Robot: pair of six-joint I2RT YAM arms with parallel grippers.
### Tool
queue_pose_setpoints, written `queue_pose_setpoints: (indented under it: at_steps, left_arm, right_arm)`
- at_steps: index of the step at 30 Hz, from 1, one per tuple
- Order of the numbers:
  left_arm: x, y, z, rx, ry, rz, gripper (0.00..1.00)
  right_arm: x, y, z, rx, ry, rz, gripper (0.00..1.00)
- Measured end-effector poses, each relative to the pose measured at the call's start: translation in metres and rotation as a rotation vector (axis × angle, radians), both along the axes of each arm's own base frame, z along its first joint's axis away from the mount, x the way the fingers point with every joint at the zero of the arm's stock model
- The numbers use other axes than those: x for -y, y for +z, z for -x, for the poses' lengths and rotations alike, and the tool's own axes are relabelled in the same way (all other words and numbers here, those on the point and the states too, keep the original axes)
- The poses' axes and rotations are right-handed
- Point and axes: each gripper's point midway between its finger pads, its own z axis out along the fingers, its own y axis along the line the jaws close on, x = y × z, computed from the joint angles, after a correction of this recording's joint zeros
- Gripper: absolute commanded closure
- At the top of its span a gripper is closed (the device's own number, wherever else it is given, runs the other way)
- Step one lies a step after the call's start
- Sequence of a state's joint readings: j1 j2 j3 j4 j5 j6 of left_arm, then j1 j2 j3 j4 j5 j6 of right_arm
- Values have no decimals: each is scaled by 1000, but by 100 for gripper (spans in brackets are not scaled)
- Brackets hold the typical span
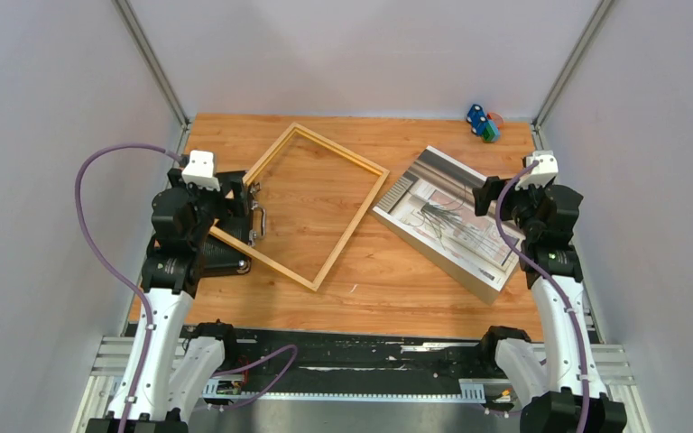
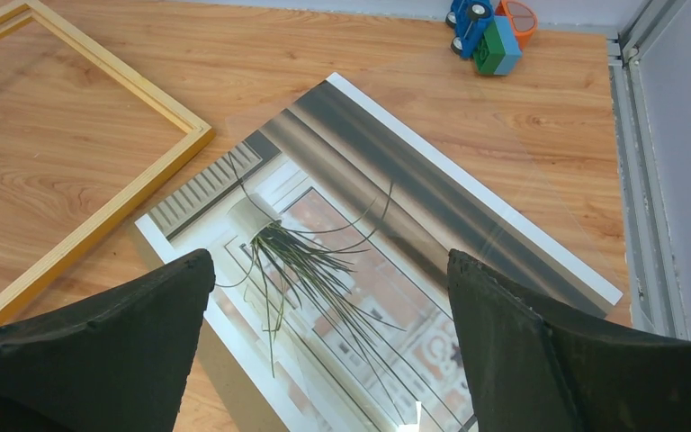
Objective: Put the photo into the frame
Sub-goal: Adjust the photo frame at the center of the board.
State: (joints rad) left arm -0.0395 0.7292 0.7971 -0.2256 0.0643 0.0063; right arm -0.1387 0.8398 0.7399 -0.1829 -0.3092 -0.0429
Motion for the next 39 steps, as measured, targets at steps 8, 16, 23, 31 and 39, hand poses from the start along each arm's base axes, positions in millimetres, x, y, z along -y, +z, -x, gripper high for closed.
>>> queue_pose_setpoints:
  at_steps: [8, 16, 23, 31, 39]
  left_arm:
    - [2, -4, -2, -15, -10, -2, 0]
    - [-6, -9, -3, -53, 18, -46, 0]
    - [-14, -6, -35, -109, 51, -100, 0]
    - [-10, -74, -102, -387, -1, -154, 0]
    - [-3, -141, -155, -633, -45, -156, 5]
  right_arm:
    - [0, -2, -1, -7, 2, 4, 0]
    - [-5, -3, -1, -7, 31, 12, 0]
    - [-47, -29, -7, -85, 164, 26, 0]
    - [-126, -70, -16, -207, 372, 53, 0]
    - [-192, -107, -23, -313, 509, 71, 0]
